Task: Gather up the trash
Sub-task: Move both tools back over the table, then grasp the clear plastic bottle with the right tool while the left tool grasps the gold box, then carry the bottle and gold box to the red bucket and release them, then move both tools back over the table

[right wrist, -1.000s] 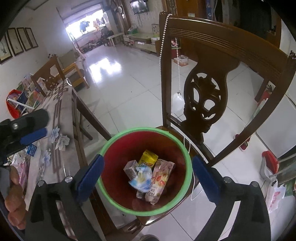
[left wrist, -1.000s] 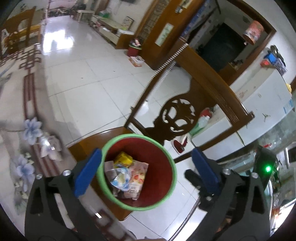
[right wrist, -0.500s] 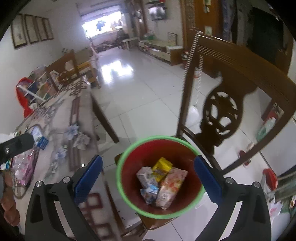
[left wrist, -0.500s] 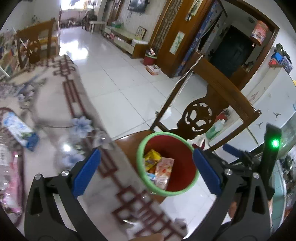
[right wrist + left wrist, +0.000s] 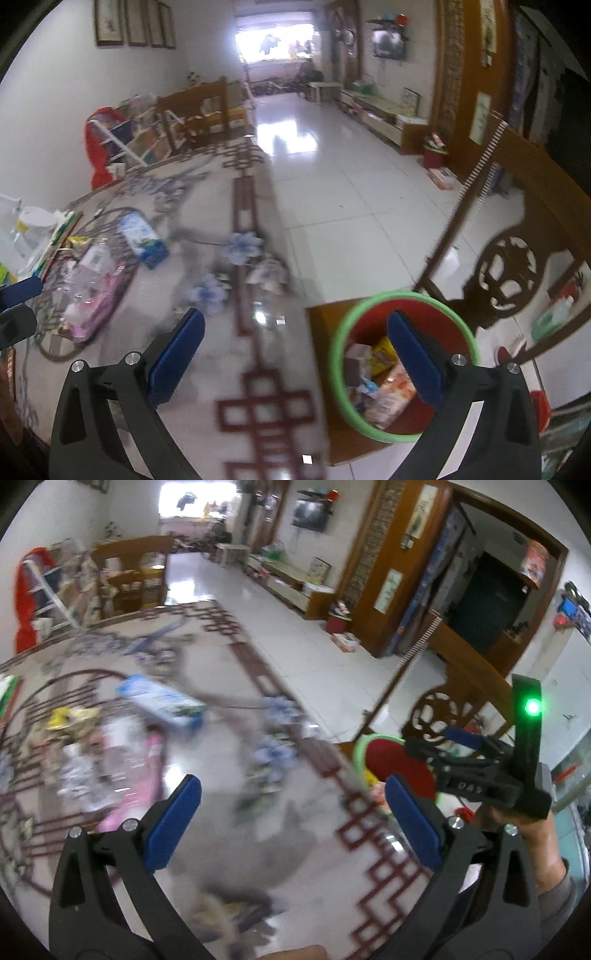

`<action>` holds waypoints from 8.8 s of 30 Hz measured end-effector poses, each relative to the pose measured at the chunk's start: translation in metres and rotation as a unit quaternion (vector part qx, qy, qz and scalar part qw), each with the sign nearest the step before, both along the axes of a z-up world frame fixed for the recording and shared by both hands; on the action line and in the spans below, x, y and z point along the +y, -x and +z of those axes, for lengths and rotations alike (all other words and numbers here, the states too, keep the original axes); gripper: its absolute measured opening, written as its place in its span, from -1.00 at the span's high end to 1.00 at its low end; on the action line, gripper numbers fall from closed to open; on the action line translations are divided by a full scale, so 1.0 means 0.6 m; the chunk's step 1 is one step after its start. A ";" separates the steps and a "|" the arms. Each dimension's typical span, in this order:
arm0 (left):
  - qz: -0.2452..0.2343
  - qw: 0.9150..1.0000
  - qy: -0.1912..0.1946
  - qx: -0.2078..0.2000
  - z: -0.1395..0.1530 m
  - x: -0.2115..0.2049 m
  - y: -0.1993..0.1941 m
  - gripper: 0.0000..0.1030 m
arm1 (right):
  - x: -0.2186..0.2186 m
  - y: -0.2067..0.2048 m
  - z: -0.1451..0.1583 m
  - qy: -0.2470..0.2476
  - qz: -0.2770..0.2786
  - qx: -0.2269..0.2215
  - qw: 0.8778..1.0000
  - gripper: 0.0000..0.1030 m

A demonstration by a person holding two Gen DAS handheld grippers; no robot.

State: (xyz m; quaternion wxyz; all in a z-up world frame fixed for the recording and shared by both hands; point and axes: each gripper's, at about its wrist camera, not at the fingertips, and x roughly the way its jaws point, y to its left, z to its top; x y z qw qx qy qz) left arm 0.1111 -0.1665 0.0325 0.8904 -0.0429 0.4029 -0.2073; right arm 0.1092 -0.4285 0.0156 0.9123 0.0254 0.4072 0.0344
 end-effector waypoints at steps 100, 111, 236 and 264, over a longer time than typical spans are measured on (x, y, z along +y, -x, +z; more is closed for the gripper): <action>-0.098 0.962 -0.228 0.116 -0.246 0.197 -0.104 -0.89 | 0.328 -0.127 -0.055 -0.015 0.172 0.070 0.982 -0.03; 0.017 0.984 -0.145 0.100 -0.230 0.257 -0.092 0.10 | 0.341 -0.120 -0.050 -0.017 0.183 0.066 0.981 -0.03; -0.108 0.991 0.007 0.080 -0.068 -0.236 -0.082 -0.89 | -0.235 -0.006 -0.034 -0.069 -0.130 0.040 0.988 -0.85; 0.151 0.986 0.007 0.070 -0.047 0.326 -0.003 -0.89 | 0.284 -0.086 -0.031 -0.025 0.140 0.064 0.988 -0.85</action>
